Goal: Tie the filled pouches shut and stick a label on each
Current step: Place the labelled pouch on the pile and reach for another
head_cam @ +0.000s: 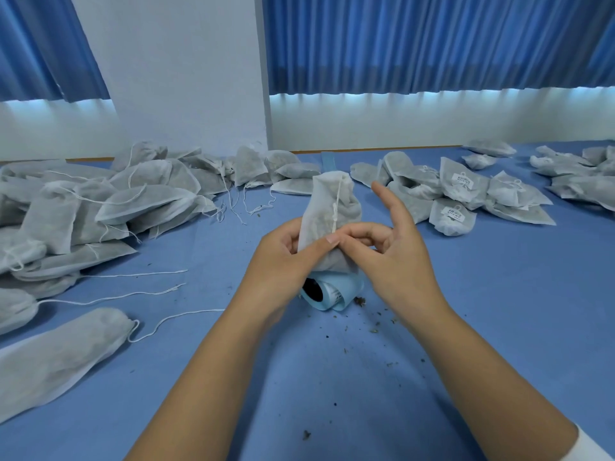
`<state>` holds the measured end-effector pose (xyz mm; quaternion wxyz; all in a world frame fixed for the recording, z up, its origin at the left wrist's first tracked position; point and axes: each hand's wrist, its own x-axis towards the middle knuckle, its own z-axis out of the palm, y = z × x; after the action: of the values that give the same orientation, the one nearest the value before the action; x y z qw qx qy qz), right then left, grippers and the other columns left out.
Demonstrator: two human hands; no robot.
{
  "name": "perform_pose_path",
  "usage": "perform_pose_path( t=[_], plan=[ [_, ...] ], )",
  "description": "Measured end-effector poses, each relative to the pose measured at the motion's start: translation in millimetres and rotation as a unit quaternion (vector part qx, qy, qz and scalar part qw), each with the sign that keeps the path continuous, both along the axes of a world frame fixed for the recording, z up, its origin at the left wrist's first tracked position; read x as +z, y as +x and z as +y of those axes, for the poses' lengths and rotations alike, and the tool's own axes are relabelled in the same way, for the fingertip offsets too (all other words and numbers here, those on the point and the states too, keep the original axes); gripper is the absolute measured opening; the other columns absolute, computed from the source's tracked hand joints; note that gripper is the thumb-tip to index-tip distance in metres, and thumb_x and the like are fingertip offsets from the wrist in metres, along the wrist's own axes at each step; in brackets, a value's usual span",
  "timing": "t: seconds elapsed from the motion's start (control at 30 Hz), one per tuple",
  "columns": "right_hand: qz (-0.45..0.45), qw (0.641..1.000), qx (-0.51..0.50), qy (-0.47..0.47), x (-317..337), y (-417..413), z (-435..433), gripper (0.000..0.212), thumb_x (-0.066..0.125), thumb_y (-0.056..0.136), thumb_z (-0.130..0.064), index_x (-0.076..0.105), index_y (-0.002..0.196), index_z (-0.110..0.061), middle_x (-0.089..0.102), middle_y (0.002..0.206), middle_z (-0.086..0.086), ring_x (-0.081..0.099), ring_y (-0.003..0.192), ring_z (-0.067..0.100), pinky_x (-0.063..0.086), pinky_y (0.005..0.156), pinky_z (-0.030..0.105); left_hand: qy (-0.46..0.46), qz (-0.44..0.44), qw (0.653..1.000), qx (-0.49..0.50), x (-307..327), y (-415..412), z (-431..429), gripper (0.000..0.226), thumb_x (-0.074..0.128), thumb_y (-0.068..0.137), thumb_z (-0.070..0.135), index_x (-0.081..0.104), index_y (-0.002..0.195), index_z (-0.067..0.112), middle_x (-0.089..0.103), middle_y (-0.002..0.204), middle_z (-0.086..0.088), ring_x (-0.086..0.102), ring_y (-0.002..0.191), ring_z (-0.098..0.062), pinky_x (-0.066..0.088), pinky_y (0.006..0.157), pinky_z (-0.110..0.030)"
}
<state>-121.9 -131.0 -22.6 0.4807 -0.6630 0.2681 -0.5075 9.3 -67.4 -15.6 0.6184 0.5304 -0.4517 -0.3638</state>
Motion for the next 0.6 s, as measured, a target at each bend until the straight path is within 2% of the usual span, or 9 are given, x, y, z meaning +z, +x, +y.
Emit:
perform_pose_path(
  t=[0.1, 0.2, 0.3, 0.4, 0.5, 0.6],
  plan=[
    [0.002, 1.000, 0.008, 0.012, 2.6, -1.4, 0.0, 0.069, 0.059, 0.092, -0.005, 0.027, 0.149, -0.027, 0.076, 0.088, -0.004, 0.062, 0.076, 0.010, 0.053, 0.076, 0.026, 0.008, 0.013, 1.000, 0.021, 1.5, 0.6, 0.1, 0.016, 0.064, 0.093, 0.006, 0.071, 0.108, 0.008, 0.074, 0.106, -0.017, 0.068, 0.107, -0.037, 0.050, 0.100, -0.056],
    [-0.024, 0.999, 0.022, 0.030, 5.4, -3.2, -0.3, 0.060, 0.057, 0.092, -0.007, 0.035, 0.143, -0.029, 0.076, 0.088, -0.002, 0.062, 0.073, 0.006, 0.052, 0.070, 0.021, 0.016, 0.013, 0.999, 0.037, 2.9, 0.6, 0.5, 0.013, 0.064, 0.093, 0.006, 0.073, 0.101, 0.010, 0.075, 0.103, -0.017, 0.068, 0.105, -0.038, 0.049, 0.099, -0.057],
    [-0.070, 0.997, -0.021, 0.019, 7.6, -6.3, -2.0, 0.040, 0.061, 0.093, -0.012, 0.051, 0.126, -0.031, 0.072, 0.074, -0.006, 0.059, 0.065, 0.007, 0.050, 0.065, 0.017, 0.024, 0.013, 0.998, 0.048, 4.1, 1.3, 0.4, 0.012, 0.065, 0.092, 0.007, 0.074, 0.097, 0.014, 0.077, 0.099, -0.011, 0.071, 0.100, -0.030, 0.051, 0.098, -0.055],
    [-0.106, 0.992, -0.075, -0.002, 8.9, -12.1, -6.6, 0.021, 0.066, 0.091, -0.017, 0.061, 0.106, -0.030, 0.052, 0.060, -0.011, 0.047, 0.058, 0.014, 0.045, 0.060, 0.016, 0.024, 0.007, 0.998, 0.057, 6.1, 1.8, 1.2, 0.010, 0.070, 0.079, 0.019, 0.073, 0.088, 0.018, 0.076, 0.097, -0.011, 0.071, 0.089, -0.023, 0.052, 0.096, -0.054],
    [-0.092, 0.993, -0.074, -0.027, 9.6, -13.6, -7.8, 0.026, 0.070, 0.088, -0.014, 0.061, 0.106, -0.030, 0.050, 0.064, -0.008, 0.048, 0.061, 0.013, 0.045, 0.067, 0.021, 0.023, -0.013, 0.997, 0.068, 6.4, 1.0, 2.5, 0.017, 0.065, 0.070, 0.026, 0.074, 0.084, 0.022, 0.076, 0.095, -0.009, 0.071, 0.094, -0.029, 0.053, 0.095, -0.055],
    [-0.068, 0.994, -0.064, -0.052, 9.5, -10.1, -4.0, 0.039, 0.072, 0.086, -0.008, 0.057, 0.116, -0.029, 0.064, 0.078, -0.002, 0.058, 0.071, 0.010, 0.051, 0.074, 0.025, 0.015, -0.073, 0.994, 0.078, 5.7, -0.5, 3.3, 0.020, 0.063, 0.071, 0.029, 0.073, 0.085, 0.020, 0.074, 0.091, -0.008, 0.069, 0.093, -0.030, 0.055, 0.087, -0.050]
  ],
)
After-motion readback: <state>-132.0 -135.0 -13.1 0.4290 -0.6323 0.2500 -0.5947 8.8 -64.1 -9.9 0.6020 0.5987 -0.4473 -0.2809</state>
